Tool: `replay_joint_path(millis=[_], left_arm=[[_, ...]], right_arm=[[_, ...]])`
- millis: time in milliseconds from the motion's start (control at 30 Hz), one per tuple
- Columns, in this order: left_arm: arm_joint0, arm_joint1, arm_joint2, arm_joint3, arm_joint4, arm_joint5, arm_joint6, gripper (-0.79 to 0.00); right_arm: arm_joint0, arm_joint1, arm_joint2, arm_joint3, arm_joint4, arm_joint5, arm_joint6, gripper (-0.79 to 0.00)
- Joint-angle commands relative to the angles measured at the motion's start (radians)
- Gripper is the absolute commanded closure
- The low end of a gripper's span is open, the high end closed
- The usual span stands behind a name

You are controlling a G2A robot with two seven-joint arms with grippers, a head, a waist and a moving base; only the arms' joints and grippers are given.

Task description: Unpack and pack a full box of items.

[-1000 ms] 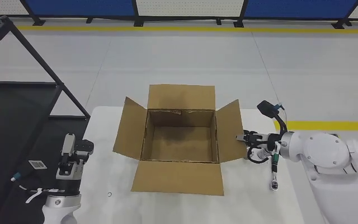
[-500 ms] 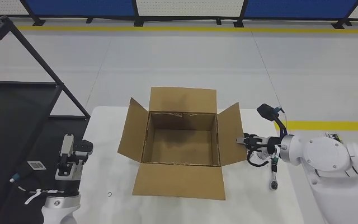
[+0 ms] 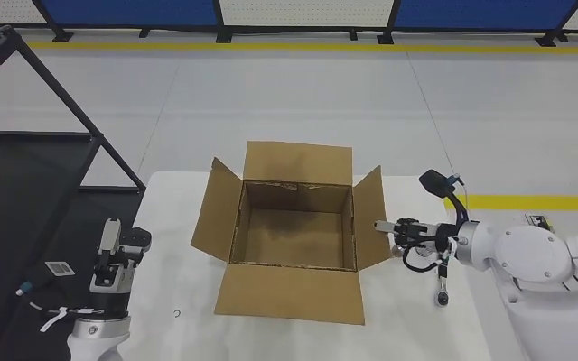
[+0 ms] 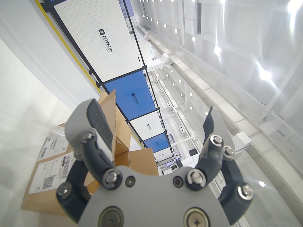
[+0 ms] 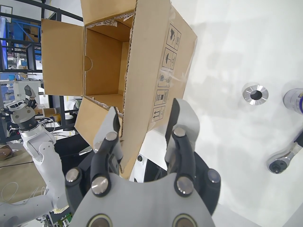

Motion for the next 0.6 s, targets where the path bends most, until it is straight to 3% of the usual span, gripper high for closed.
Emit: replay_joint_path(millis=[0,367,500,567], left_arm=[[0.001,0.000,0.000,-0.001,0.000,-0.001,-0.001,-0.785],[-0.007,0.004,-0.011,-0.019,-0.016,0.016,-0.042,-0.785],[-0.023,0.005,-0.004,-0.023,-0.052,0.031,-0.066,-0.785],[-0.025,0.006,-0.001,-0.030,-0.087,0.048,-0.086,-0.785]], right_arm=[[-0.008,0.003,0.015,-0.012,0.004,0.003,-0.012,-0.785],[-0.135,0.031,0.198,-0.113,0.015,0.004,-0.022,-0.785],[-0.191,0.037,0.305,-0.120,0.109,-0.038,-0.030,-0.785],[-0.225,0.037,0.359,-0.112,0.240,-0.125,0.004,-0.785]])
